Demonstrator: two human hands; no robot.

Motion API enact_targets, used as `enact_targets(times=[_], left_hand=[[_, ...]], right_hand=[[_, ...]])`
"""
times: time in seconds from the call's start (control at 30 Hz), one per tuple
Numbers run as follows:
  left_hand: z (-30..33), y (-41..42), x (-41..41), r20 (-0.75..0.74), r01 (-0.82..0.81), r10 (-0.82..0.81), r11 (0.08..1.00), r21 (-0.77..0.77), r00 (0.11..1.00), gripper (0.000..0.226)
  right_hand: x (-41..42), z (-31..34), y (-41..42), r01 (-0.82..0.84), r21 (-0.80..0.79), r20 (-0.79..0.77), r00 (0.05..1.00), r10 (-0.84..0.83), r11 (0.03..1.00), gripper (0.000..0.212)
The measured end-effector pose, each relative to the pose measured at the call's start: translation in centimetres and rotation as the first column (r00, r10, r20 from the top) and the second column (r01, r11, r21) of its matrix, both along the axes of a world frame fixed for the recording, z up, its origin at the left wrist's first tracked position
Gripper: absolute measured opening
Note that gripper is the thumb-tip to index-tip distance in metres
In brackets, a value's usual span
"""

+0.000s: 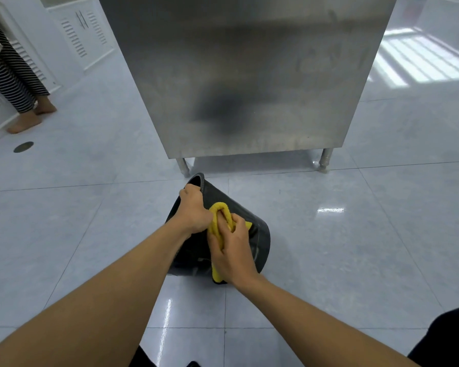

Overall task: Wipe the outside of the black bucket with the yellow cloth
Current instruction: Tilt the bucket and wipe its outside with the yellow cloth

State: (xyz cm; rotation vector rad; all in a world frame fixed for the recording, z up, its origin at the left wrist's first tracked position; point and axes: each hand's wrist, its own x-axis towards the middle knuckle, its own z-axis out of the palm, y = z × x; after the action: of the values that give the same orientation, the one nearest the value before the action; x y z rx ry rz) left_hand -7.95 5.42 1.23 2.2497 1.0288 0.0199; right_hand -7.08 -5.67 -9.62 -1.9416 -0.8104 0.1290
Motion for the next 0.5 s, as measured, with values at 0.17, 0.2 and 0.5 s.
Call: enact_targets(times=[0.17, 0.2, 0.5], left_hand=[[-0.3, 0.1, -0.4, -0.061, 0.06, -0.056, 0.996, 0.063, 0.997, 0.065], [-0.4, 0.1, -0.5, -0.105, 0.07, -0.062, 0.995, 0.074, 0.993, 0.069], [-0.7, -1.2, -0.1, 0.055, 0.009, 0.0, 0.985, -0.173, 0.998, 0.065]], right_hand=[[1.9, -3.4, -2.2, 0.101, -0.344, -0.096, 0.985, -0.142, 0.934, 0.054], [2.3, -3.9, -2.7, 0.107, -0.385, -0.139, 0.975, -0.173, 0.917, 0.054], [3.1, -4.5, -3.3, 0.221, -0.332, -0.265, 0.911, -0.315, 0.917, 0.041]])
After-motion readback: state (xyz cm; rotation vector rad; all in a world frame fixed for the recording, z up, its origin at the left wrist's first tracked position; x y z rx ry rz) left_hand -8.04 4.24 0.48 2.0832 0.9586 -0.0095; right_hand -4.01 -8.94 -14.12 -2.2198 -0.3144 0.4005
